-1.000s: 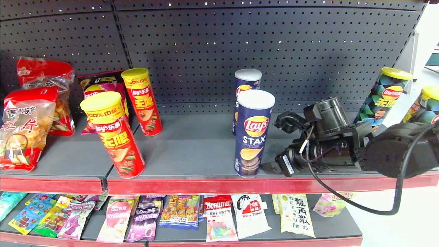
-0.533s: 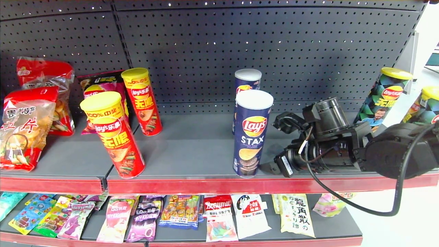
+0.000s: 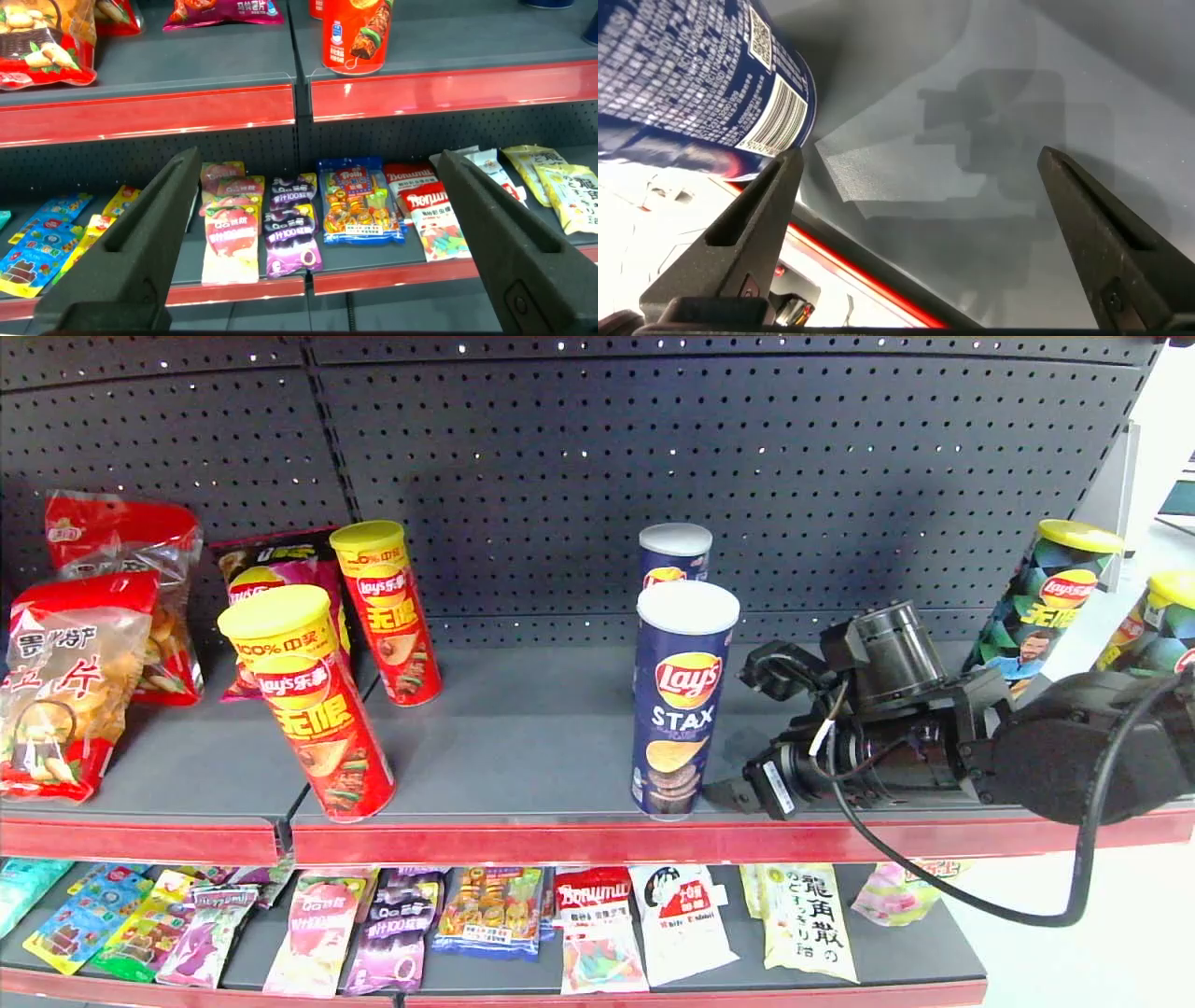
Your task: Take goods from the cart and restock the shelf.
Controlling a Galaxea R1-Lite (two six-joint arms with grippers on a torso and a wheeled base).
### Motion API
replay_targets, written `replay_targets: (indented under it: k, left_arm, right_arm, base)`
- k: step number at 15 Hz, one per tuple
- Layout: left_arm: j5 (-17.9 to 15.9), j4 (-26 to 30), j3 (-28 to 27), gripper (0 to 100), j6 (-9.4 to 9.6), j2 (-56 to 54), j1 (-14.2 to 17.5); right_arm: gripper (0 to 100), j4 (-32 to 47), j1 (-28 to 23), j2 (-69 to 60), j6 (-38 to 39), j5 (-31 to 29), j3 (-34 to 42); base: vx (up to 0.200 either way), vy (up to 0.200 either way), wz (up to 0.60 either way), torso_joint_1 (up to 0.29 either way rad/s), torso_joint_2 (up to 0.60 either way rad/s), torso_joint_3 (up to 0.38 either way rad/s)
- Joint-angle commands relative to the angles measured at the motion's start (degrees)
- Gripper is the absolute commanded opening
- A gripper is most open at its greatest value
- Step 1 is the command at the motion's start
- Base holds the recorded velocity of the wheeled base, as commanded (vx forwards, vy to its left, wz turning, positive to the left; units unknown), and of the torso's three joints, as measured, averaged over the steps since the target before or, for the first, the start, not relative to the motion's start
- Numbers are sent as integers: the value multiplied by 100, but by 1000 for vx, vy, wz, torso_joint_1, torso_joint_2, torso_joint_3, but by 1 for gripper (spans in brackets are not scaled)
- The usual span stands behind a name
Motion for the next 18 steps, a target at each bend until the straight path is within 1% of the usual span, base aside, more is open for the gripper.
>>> replay_targets:
  k: [1, 18]
  left_arm:
    - [1, -2, 1, 100, 0, 8, 5]
    - [-8, -2, 1, 100, -9, 8, -3]
  right_arm:
    - [100, -4, 16, 9, -1, 1, -4]
    - [100, -4, 51, 44, -1, -8, -57]
  base:
    - [0, 0, 0, 0, 0, 0]
    - [0, 0, 0, 0, 0, 0]
